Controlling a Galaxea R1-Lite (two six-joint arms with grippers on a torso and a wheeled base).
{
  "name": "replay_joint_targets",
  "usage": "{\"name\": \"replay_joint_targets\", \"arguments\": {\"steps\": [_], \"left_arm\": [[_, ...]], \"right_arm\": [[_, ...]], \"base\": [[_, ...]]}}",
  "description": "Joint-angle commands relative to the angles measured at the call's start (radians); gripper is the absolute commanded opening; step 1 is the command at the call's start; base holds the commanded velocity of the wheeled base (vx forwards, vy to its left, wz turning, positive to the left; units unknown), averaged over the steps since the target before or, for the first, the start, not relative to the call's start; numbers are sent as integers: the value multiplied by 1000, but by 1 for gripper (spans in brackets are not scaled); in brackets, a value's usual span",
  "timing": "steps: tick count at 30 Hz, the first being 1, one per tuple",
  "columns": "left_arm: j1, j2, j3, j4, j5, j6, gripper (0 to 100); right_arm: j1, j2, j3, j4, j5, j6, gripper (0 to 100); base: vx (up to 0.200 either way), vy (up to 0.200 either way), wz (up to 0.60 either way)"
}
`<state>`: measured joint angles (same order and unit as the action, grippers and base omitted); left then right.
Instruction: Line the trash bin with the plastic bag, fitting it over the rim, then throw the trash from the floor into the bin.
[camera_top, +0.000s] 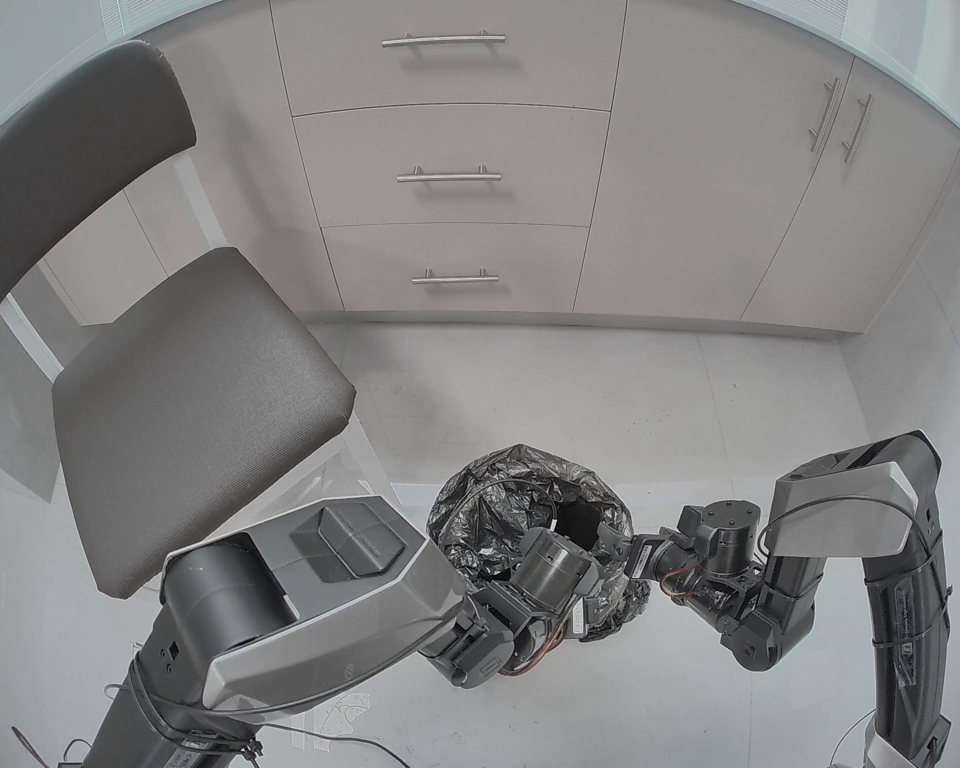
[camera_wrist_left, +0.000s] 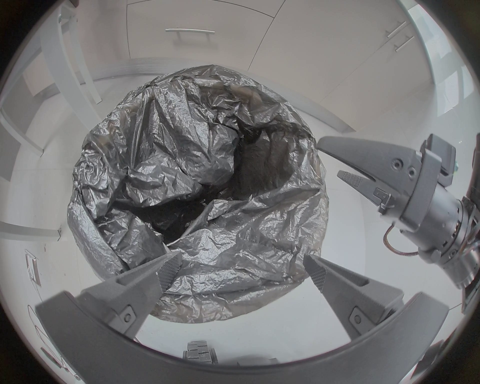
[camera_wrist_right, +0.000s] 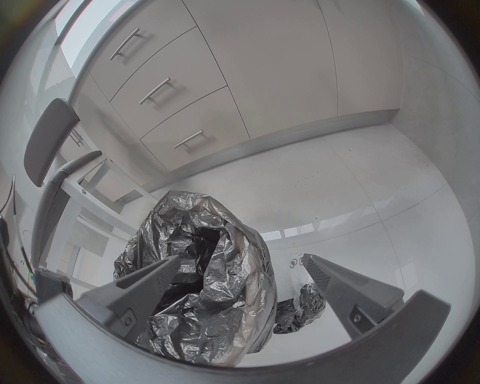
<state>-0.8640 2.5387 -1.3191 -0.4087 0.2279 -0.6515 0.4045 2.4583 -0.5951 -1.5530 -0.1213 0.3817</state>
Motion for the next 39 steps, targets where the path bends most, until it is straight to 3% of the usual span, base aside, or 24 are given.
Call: {"name": "replay_joint_targets", "arguments": {"steps": [1,18,26,35,39], "left_arm": [[-12,-9,20,-5,1,-5,100],[-50,-233,123,-9,1,-46,100],[11,-368,167,-12,1,-65,100],[30,-699,466,-41,2,-77,100],[49,-1051,637,-35,4,-27,100]], "right_arm": [[1,2,0,-18,0,0,100],[1,4,0,-18,0,0,100],[-1,10,-2,-18,0,-1,100],[-6,18,-11,-18,-1,-1,100],[-21,30,-14,-18,0,-3,100]], "base": [[0,0,0],[0,0,0],[0,0,0],[0,0,0],[0,0,0]]}}
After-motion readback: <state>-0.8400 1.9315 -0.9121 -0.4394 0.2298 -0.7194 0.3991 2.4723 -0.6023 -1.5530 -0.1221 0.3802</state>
